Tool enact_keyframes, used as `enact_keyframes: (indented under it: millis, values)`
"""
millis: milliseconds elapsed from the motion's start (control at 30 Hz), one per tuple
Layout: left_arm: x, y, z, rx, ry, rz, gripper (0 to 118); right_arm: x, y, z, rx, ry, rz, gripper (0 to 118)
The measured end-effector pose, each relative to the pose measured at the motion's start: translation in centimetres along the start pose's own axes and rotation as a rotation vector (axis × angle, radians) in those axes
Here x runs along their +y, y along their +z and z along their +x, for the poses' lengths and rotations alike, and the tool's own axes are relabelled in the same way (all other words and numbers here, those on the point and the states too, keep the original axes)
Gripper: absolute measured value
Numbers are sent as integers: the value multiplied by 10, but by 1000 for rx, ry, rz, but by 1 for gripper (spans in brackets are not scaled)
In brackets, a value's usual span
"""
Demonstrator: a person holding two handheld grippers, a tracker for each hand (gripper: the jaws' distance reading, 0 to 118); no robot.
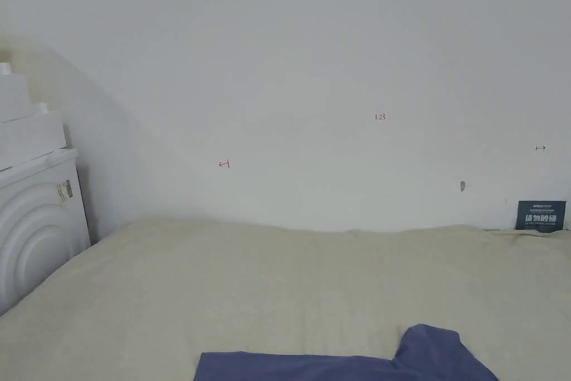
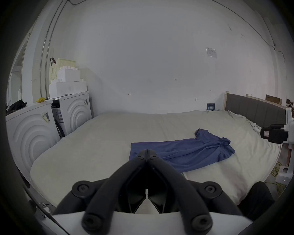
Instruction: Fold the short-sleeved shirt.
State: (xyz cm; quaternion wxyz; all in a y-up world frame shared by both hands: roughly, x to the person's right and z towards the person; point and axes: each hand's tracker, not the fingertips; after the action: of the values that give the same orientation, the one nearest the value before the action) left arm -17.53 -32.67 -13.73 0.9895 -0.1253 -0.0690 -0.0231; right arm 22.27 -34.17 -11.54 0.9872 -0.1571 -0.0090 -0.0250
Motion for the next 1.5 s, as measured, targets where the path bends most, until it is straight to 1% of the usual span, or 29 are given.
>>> enact_keyframes:
  millis: [67, 267, 400, 500, 567, 700, 733, 767, 800, 833, 867, 900, 933, 967, 1000, 1033, 1100, 1200, 1267, 1333, 1400, 1433, 1500]
  values:
    - [-1, -5, 2, 4, 1, -10, 0, 1, 0, 2, 1, -16, 3, 1]
    - [-7, -9, 7, -13, -14, -43, 0, 1, 0, 3, 2, -20, -3, 1]
    - [-11, -14, 5, -14, -21, -53, 0, 1, 0, 5, 17, -65, 0, 1]
    - [-21, -32, -3, 5, 13, -116, 0, -2, 0, 6, 26, -76, -18, 1]
    - [-32, -51, -9, -7, 28, -154, 0, -4, 0, 6, 41, -77, -34, 1]
    - [-58, -92, -16, -14, 43, -249, 0, -11, -7, 7, 41, -85, -69, 1]
    - [-64, -103, -18, -11, 49, -262, 2, -12, -8, 7, 36, -89, -73, 1]
    - [-69, -112, -19, -8, 57, -271, 10, -14, -9, 7, 37, -92, -79, 1]
    - [-75, -123, -19, 0, 55, -275, 20, -15, -11, 8, 42, -96, -91, 1]
    - [-80, -135, -19, 25, 41, -294, 35, -16, -13, 8, 42, -96, -97, 1]
    - [-84, -145, -20, 28, 25, -304, 35, -17, -14, 8, 37, -93, -104, 1]
    - [-88, -157, -22, 22, 12, -312, 40, -17, -15, 8, 35, -89, -110, 1]
    - [-93, -168, -22, 18, 0, -329, 51, -18, -16, 8, 34, -87, -117, 1]
    - [-97, -178, -23, 14, -9, -332, 66, -18, -17, 8, 34, -85, -122, 1]
    - [-101, -189, -23, 20, -16, -348, 74, -19, -18, 8, 32, -85, -127, 1]
    - [-105, -200, -24, 23, -24, -360, 77, -19, -19, 8, 28, -86, -137, 1]
    - [-111, -218, -28, 39, -26, -382, 78, -21, -21, 9, 25, -84, -148, 1]
    - [-118, -243, -39, 32, 18, -410, 78, -24, -25, 11, 14, -80, -168, 1]
    - [-122, -256, -43, 29, 11, -431, 77, -27, -28, 13, 0, -79, -183, 1]
    - [-129, -266, -46, 57, 11, -454, 76, -29, -31, 14, -7, -82, -193, 1]
    - [-137, -277, -49, 47, 17, -509, 73, -33, -35, 16, -11, -90, -209, 1]
    - [-141, -279, -49, 35, 24, -523, 67, -35, -37, 17, -14, -90, -219, 1]
    - [-142, -278, -49, 40, 21, -494, 65, -36, -40, 16, -18, -83, -231, 1]
